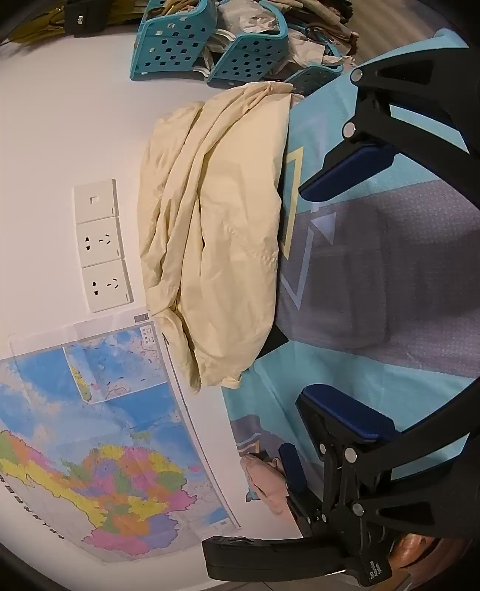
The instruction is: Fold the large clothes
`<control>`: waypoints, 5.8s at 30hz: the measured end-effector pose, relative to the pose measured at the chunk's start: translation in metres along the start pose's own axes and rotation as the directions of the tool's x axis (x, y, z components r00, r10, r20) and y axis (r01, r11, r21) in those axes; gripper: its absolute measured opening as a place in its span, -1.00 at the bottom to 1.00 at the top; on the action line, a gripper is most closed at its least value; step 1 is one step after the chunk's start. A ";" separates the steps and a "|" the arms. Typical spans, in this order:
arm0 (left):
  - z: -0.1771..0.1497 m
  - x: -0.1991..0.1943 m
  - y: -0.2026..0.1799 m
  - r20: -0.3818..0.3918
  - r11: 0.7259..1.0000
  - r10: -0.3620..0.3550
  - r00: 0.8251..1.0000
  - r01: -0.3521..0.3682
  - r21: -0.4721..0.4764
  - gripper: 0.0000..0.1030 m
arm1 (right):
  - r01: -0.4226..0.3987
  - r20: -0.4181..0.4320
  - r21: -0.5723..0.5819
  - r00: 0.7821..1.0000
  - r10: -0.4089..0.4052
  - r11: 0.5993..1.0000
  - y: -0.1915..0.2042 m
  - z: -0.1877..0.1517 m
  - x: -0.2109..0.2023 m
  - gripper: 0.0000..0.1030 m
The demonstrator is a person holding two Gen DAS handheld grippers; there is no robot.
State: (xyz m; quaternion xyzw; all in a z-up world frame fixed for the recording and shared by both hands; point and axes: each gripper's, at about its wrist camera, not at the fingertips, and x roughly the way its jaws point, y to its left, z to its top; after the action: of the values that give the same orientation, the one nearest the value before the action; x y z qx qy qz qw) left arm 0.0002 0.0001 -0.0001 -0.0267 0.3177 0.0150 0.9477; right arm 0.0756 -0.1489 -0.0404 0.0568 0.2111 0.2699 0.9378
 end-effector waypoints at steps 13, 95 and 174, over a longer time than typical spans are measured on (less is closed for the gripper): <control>0.003 0.001 0.003 0.007 1.000 -0.003 1.000 0.003 -0.019 0.86 | 0.005 0.004 -0.009 1.000 -0.005 1.000 0.001 0.002 -0.003 0.90; 0.005 0.004 0.001 -0.005 1.000 -0.015 1.000 0.015 -0.024 0.86 | 0.002 0.001 -0.010 1.000 -0.002 1.000 -0.001 0.006 0.006 0.90; 0.029 0.148 0.118 -0.067 0.973 -0.098 0.993 0.081 -0.216 0.87 | -0.073 -0.003 -0.448 0.997 0.080 0.891 0.017 0.296 0.117 -0.79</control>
State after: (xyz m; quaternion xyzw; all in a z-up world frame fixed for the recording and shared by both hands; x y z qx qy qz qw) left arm 0.1303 0.1215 -0.0714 -0.1427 0.3492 0.0050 0.9261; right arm 0.2832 -0.0700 0.1883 -0.1499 0.1338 0.3473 0.9160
